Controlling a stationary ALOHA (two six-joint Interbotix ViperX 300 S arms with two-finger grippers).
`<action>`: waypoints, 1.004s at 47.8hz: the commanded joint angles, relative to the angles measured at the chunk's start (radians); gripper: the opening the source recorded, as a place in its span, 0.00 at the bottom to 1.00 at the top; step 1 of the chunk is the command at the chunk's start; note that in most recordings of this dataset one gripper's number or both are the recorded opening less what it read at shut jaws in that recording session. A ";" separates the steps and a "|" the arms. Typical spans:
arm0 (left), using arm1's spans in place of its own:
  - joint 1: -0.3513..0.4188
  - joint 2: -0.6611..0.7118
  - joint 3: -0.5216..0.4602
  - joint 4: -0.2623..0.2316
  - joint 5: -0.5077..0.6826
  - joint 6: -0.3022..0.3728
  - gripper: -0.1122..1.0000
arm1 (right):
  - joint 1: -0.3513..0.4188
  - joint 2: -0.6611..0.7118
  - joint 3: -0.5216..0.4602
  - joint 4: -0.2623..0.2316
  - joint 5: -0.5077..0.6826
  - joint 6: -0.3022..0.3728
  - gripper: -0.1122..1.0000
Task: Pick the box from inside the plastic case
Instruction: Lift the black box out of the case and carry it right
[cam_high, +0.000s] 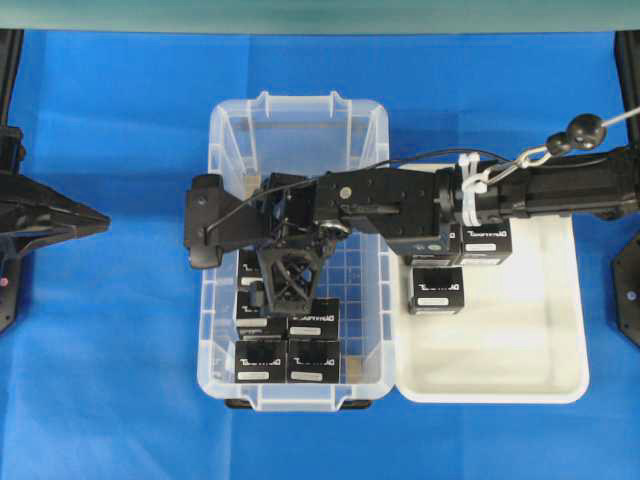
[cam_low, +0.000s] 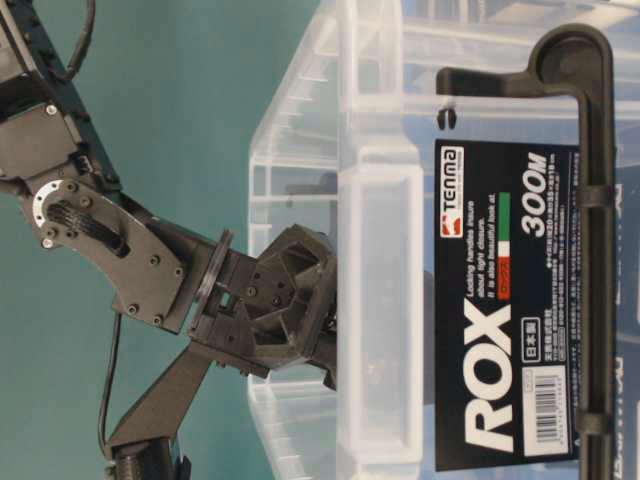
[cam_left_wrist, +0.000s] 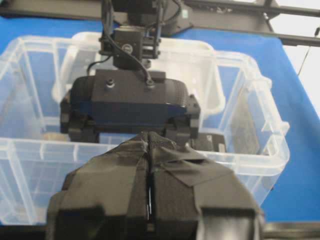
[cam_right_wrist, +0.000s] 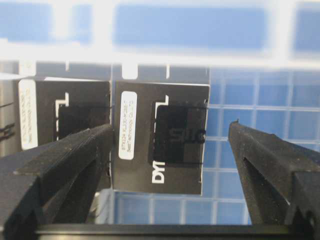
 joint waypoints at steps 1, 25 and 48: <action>0.005 0.009 -0.023 0.003 -0.006 0.002 0.04 | 0.000 0.023 0.006 -0.008 -0.012 -0.002 0.99; 0.005 0.011 -0.021 0.003 -0.006 0.002 0.04 | 0.005 0.028 0.032 -0.008 -0.074 -0.002 0.97; 0.017 0.008 -0.023 0.003 -0.006 0.003 0.04 | -0.034 -0.095 0.026 -0.008 -0.009 0.025 0.63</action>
